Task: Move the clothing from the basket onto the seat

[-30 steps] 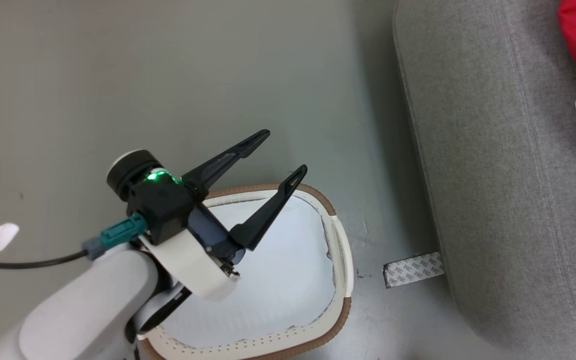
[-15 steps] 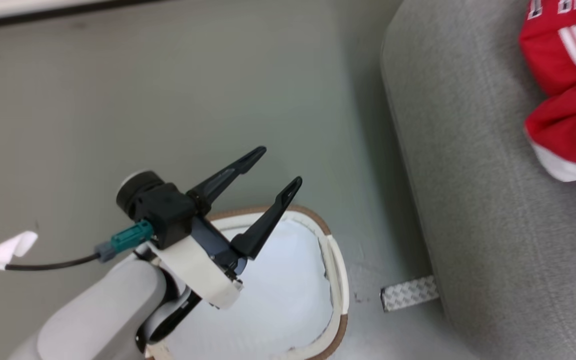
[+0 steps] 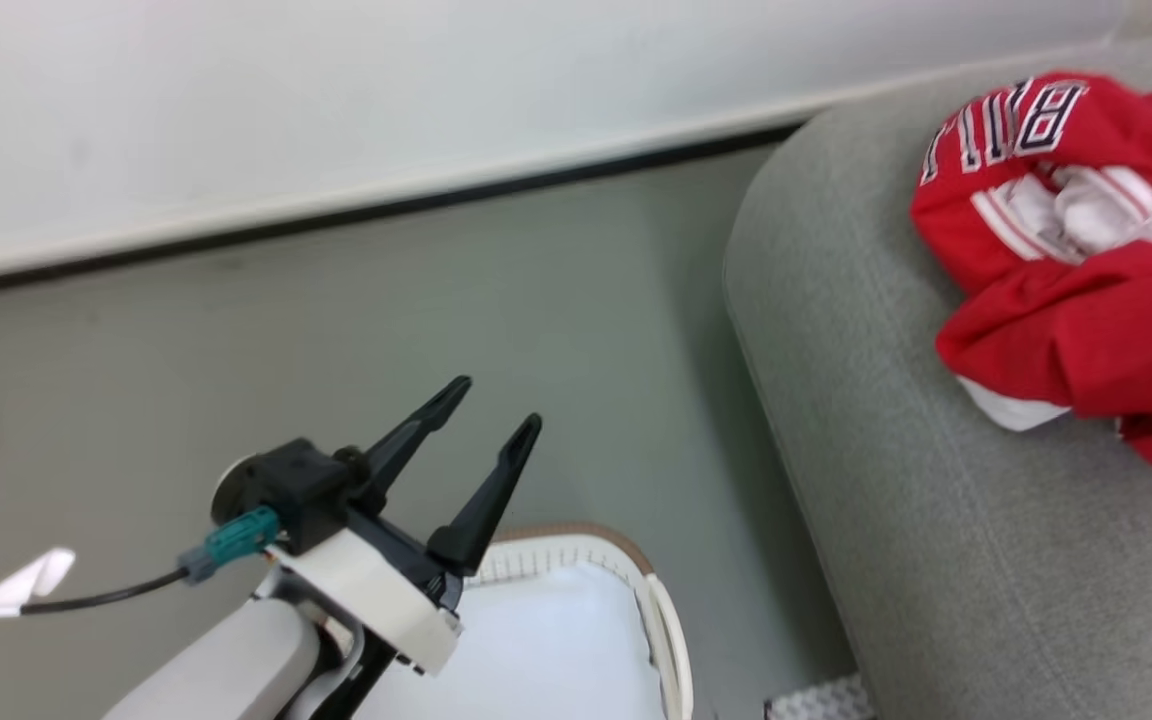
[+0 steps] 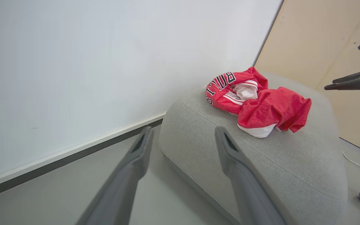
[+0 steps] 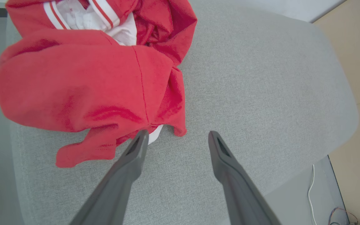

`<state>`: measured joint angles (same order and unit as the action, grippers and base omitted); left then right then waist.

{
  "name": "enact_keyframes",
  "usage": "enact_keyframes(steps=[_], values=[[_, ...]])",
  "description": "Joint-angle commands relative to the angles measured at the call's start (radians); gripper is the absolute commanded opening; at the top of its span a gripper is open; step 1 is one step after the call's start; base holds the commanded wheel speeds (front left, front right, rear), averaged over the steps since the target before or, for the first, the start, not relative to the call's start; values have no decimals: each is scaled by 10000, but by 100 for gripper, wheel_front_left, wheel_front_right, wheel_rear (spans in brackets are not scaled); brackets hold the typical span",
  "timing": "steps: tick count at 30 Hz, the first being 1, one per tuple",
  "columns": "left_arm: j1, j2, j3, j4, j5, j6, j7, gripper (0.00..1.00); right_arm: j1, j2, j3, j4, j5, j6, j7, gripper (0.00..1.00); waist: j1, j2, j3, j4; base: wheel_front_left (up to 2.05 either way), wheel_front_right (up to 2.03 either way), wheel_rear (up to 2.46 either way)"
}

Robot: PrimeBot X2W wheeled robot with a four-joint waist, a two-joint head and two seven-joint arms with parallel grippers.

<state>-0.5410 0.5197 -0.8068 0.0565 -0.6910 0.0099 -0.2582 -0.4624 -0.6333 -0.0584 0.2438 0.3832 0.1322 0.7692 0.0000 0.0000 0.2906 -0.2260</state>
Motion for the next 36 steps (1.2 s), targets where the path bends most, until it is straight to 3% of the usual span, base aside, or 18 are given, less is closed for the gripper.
enact_keyframes(steps=[1, 7, 13, 20, 26, 36], values=[[329, -20, 171, 37, -92, 102, -49, 100, 249, -189, 110, -306, 263, -30, 81, 100, 0, 0, -747, 91, 0, 0, 0], [1066, -91, 1227, -131, -206, 448, -62, 100, 362, -331, 364, -1407, 726, -30, -828, 100, 0, 0, -1608, 441, 0, 0, 0], [2112, -121, 2705, -416, -311, 814, -61, 100, 354, 543, 886, -1845, 1448, -28, -1970, 100, 0, 0, -2105, 864, 0, 0, 0], [3371, -229, 4286, -579, -409, 848, -62, 100, 900, 1902, 772, -1909, 841, -29, -3938, 100, 0, 0, -2430, 1441, 0, 0, 0], [4378, -768, 5683, -594, 132, 1027, -63, 100, 1867, 3265, 508, -2108, 20, -29, -5637, 100, 0, 0, -2692, 1795, 0, 0, 0], [5744, -1875, 6928, -424, 1586, 560, -63, 100, 3442, 5218, 614, -1827, -1048, -29, -8854, 100, 0, 0, -2823, 1808, 0, 0, 0]])
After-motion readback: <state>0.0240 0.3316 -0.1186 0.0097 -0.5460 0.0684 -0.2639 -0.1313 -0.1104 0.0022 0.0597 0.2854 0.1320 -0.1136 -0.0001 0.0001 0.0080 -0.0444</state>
